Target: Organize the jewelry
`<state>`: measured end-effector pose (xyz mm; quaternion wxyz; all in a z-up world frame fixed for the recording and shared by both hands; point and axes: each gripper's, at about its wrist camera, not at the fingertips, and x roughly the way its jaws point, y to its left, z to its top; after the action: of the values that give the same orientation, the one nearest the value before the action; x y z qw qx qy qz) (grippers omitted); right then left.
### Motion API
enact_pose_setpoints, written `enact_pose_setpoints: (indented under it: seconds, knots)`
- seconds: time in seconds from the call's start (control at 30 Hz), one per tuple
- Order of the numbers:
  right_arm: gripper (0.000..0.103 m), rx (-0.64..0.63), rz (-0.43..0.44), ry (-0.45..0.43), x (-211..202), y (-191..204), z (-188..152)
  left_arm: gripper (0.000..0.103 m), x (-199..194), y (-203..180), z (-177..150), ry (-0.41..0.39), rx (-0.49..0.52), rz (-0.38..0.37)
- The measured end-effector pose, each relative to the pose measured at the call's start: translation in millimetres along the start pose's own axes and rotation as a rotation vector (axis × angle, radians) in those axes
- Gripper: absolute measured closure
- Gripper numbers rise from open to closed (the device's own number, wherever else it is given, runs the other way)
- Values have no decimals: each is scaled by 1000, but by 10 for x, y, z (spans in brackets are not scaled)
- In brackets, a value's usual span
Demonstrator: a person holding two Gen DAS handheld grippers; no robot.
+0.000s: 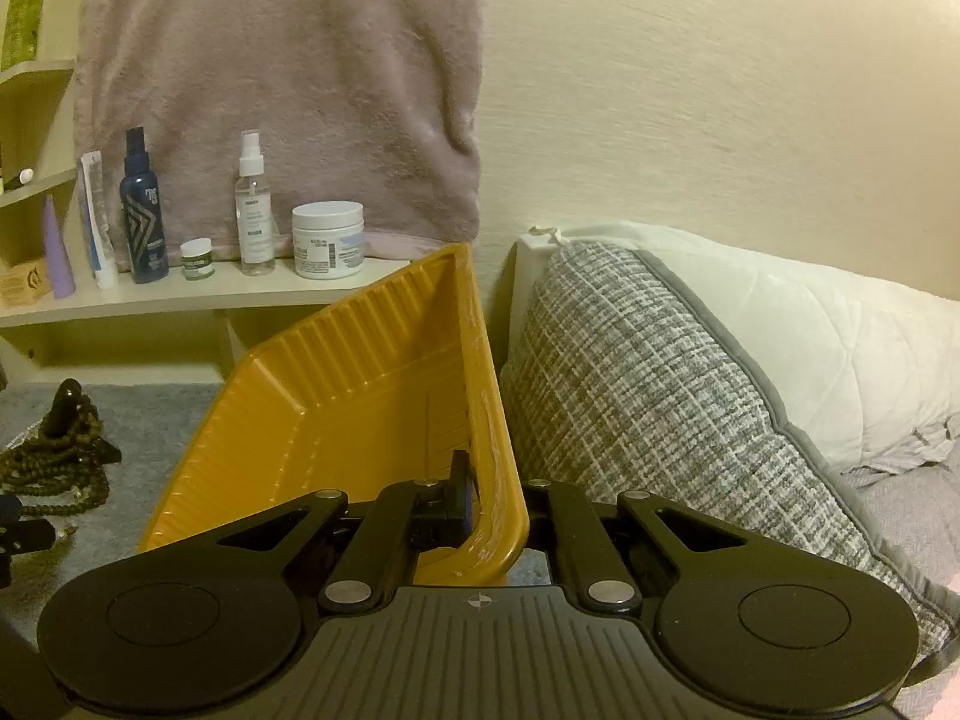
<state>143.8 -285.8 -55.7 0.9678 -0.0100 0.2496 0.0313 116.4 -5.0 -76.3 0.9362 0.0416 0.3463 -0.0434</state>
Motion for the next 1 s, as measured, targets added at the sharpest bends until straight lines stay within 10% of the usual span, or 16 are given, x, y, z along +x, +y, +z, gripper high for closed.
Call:
enact_pose_setpoints:
  seconds: [1.0]
  knots:
    - [98,-18,2,17,20,-8,0,95,394,-28,-66,30,18,22]
